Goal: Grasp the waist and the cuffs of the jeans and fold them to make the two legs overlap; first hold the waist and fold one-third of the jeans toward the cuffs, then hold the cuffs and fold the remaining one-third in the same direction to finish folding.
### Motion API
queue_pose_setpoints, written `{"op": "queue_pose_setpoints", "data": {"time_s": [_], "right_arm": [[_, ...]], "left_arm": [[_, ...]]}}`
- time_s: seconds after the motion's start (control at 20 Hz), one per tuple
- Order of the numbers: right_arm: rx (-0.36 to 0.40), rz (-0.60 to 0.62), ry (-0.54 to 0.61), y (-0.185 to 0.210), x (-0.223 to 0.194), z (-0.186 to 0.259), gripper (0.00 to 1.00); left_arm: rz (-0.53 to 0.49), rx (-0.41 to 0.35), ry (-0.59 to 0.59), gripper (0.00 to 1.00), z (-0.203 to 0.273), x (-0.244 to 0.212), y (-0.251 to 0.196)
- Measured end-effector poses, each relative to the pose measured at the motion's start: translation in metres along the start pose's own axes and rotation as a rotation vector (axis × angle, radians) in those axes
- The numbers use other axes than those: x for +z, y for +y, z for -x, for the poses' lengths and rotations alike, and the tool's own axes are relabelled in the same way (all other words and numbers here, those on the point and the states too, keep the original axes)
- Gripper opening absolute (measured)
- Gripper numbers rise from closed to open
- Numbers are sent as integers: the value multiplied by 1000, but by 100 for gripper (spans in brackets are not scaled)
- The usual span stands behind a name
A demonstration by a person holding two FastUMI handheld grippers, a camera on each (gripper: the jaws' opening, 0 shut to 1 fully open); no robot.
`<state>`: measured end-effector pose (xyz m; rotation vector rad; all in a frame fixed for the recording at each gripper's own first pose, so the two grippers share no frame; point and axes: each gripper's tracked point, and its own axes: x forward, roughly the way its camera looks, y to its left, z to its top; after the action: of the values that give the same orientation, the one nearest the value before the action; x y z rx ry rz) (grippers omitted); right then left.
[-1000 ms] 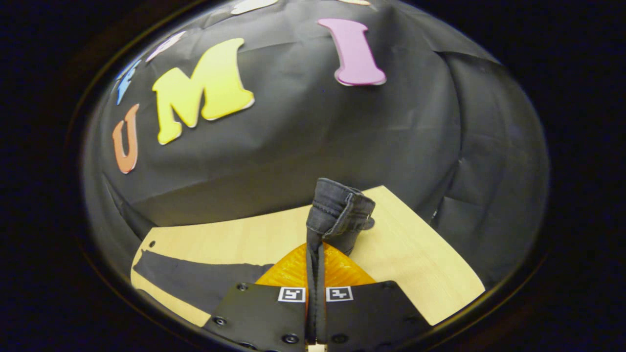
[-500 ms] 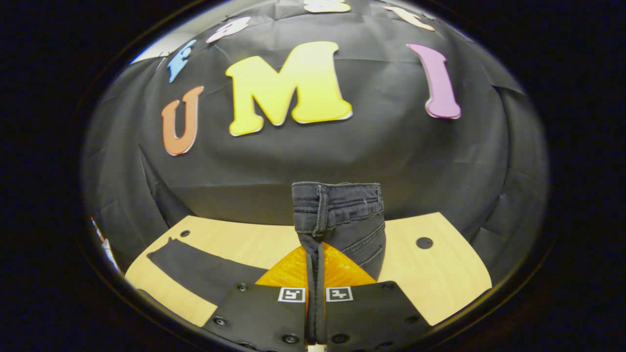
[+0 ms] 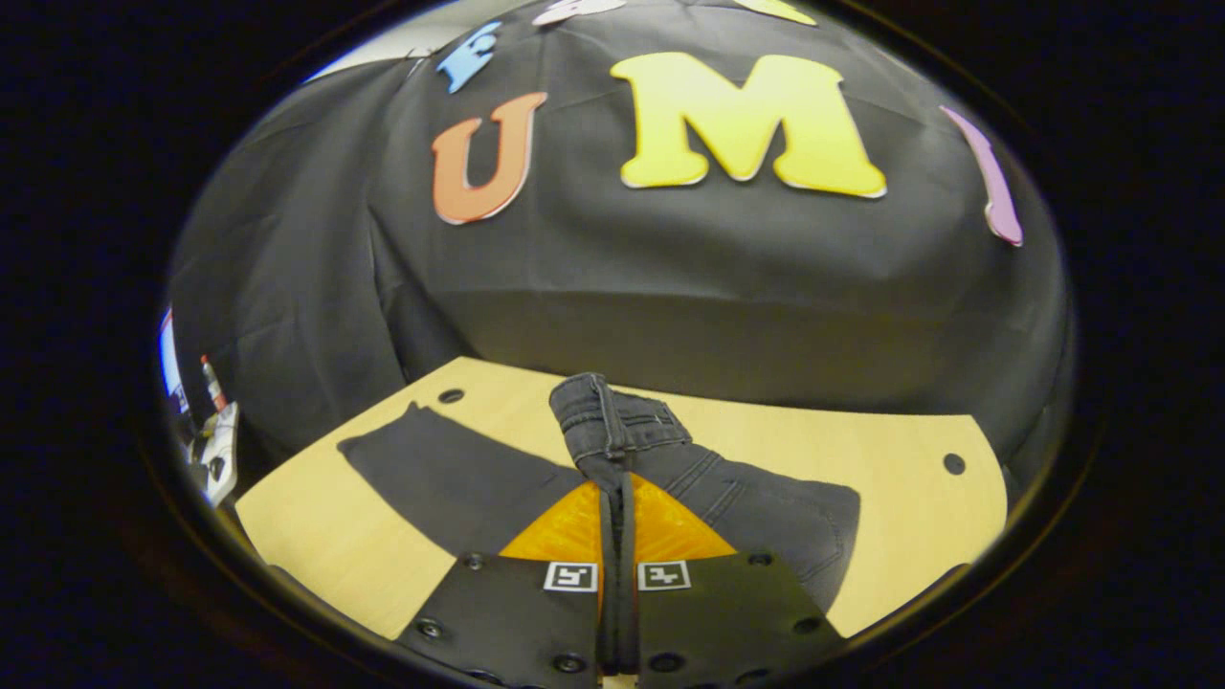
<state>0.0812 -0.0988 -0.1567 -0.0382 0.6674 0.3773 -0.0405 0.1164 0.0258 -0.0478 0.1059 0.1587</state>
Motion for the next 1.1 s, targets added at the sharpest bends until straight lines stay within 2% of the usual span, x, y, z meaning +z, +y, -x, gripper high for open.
{"op": "queue_pose_setpoints", "data": {"time_s": [0.25, 0.3, 0.35, 0.55, 0.75, 0.85, 0.9, 1.0, 1.05, 1.1], "right_arm": [[31, 71, 75, -18, 18, 22, 1], [32, 74, 85, -20, 17, 24, 5], [36, 78, 95, -23, 20, 26, 1], [44, 122, 149, -16, -2, -6, 1], [38, 158, 172, -13, -24, -8, 0], [59, 155, 194, -10, -29, -7, 1], [81, 144, 200, -5, -31, -5, 5], [81, 137, 182, -6, -21, -2, 30], [98, 125, 151, -3, -9, 4, 29], [112, 111, 109, 0, 4, 7, 51]], "left_arm": [[5, 34, -2, 98, 4, 1, 22], [9, 37, 0, 98, 4, 0, 25], [12, 38, 2, 98, 3, -1, 27], [20, 31, 6, 98, 0, -5, 28], [15, 20, 3, 98, -3, -6, 27], [14, 21, 2, 98, -4, -7, 29], [18, 20, 4, 98, -5, -9, 31], [39, 17, 20, 98, -11, -18, 34], [54, 13, 34, 98, -16, -26, 35], [71, 2, 53, 98, -22, -37, 35]]}}
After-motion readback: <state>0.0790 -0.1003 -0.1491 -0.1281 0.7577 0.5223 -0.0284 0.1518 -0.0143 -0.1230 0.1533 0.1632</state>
